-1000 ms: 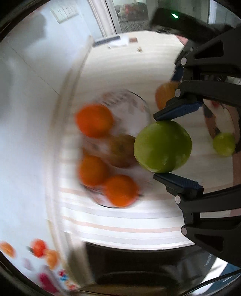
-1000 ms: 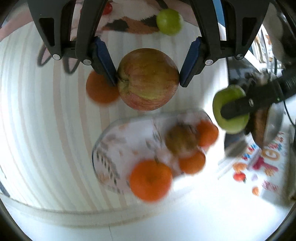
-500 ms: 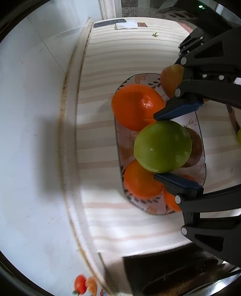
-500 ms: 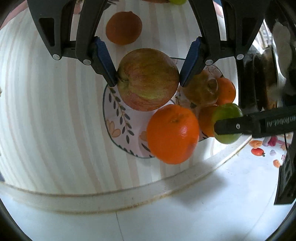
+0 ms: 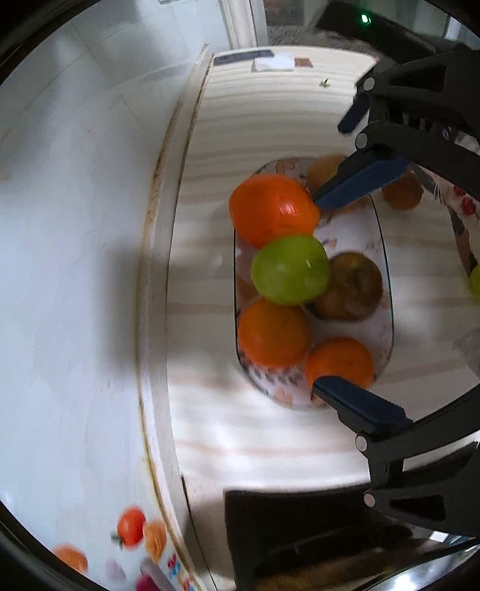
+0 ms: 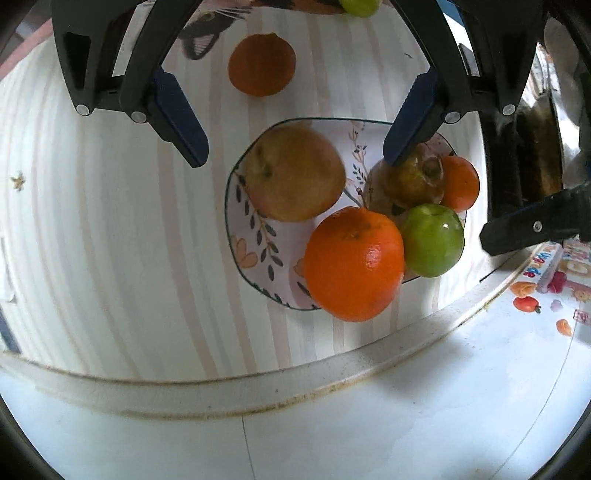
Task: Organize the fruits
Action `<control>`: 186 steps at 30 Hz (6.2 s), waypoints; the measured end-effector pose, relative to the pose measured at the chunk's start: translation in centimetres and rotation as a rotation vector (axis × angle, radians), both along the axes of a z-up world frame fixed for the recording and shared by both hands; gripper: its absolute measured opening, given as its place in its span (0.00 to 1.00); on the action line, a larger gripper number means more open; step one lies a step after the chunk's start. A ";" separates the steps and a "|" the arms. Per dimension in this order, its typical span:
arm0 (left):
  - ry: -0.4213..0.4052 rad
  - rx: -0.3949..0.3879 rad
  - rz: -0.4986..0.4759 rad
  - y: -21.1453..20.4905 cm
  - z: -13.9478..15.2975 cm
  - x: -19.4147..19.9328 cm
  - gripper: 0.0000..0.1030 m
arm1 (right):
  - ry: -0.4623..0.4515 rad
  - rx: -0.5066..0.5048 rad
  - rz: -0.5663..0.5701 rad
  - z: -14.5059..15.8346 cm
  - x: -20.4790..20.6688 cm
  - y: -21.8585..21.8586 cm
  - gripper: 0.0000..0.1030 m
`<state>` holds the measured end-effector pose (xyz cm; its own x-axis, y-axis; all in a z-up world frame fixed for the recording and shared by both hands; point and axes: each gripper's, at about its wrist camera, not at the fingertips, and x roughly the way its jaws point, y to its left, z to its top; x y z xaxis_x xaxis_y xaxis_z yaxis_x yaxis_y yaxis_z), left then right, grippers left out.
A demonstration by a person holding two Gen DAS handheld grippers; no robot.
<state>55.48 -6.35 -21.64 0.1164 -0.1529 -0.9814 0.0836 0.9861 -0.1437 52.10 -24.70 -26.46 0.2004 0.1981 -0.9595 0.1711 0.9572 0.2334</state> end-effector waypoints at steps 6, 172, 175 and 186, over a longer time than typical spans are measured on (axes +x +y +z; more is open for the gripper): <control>-0.075 0.068 0.038 1.8 0.7 -3.6 0.90 | -0.052 -0.095 0.042 2.4 -1.9 1.1 0.95; -0.319 0.066 0.055 4.7 10.4 -18.7 0.83 | -0.345 -0.196 0.069 16.2 -15.3 4.0 0.95; -0.349 0.061 0.041 4.4 11.9 -20.1 0.83 | -0.382 -0.209 0.071 18.1 -17.0 4.3 0.95; -0.430 0.040 0.025 3.9 15.9 -23.9 0.83 | -0.479 -0.207 0.056 23.3 -22.3 4.9 0.95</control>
<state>31.60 -2.43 -5.74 0.5193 -0.1076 -0.8478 0.1035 0.9927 -0.0627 29.82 -19.78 -3.16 0.6205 0.0370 -0.7833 0.0387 0.9962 0.0777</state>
